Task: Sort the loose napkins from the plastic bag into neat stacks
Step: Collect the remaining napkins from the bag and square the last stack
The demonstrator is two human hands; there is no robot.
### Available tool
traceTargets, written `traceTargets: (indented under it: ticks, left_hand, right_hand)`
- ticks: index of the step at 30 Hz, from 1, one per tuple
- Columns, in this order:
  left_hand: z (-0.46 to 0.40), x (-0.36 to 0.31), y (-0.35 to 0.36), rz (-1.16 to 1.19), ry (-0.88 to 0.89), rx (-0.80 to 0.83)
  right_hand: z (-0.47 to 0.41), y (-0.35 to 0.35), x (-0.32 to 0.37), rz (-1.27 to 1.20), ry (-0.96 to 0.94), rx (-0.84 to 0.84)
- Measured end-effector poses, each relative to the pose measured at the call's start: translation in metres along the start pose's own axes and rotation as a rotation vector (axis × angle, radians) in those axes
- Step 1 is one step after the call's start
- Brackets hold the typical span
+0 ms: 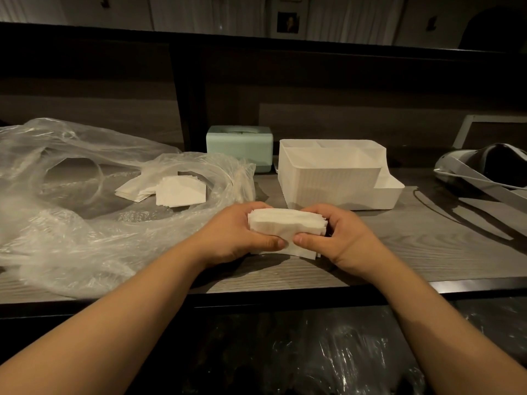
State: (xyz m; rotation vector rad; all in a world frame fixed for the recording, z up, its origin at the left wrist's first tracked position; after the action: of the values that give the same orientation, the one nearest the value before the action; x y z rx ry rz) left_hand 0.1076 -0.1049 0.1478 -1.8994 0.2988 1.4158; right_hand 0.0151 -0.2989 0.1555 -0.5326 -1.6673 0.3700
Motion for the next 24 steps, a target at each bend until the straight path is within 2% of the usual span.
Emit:
traceTargets:
  ticks: [2,6,9,12,14,17,19,21,22,24]
  left_hand:
    - [0.0,0.0,-0.001,-0.051,0.009,-0.028]
    - [0.002,-0.006,0.0,-0.154,0.025,-0.056]
    - [0.004,-0.01,0.001,-0.187,0.055,-0.064]
    - [0.004,-0.01,0.001,-0.213,0.034,-0.052]
    - [0.004,-0.01,0.001,-0.146,0.019,-0.05]
    - [0.001,-0.005,-0.001,0.125,0.02,-0.112]
    - [0.0,-0.006,-0.004,0.331,-0.005,-0.164]
    - [-0.001,-0.006,-0.004,0.425,-0.028,-0.144]
    - [-0.001,-0.007,-0.003,0.424,-0.029,-0.126]
    - [0.001,-0.01,-0.002,0.396,-0.018,-0.118]
  right_hand:
    - [0.0,-0.003,0.01,0.136,-0.006,-0.017]
    - [-0.01,-0.001,0.055,0.892,-0.151,0.005]
    - [-0.026,0.011,0.078,1.033,-0.246,0.099]
    - [-0.037,0.015,0.079,0.954,-0.245,0.224]
    - [-0.039,0.013,0.079,0.898,-0.259,0.239]
    - [-0.038,0.008,0.074,0.696,-0.317,0.1]
    - [-0.035,0.005,0.066,0.349,-0.28,-0.048]
    - [-0.032,0.005,0.057,0.048,-0.206,-0.114]
    - [-0.03,0.005,0.054,-0.014,-0.186,-0.118]
    - [-0.029,0.006,0.051,0.014,-0.168,-0.083]
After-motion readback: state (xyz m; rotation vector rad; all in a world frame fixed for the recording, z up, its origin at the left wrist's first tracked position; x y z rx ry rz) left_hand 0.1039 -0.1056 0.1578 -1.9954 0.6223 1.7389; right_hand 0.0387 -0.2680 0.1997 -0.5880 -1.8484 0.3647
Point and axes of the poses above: each hand's wrist, its own z-axis away from the middle knuckle, its own y-axis out of the palm, x = y × z, the point moved 3 cm from there along -z, towards the middle knuckle, and after that the axes turned 2 degrees about z, right-handed, at the moved point
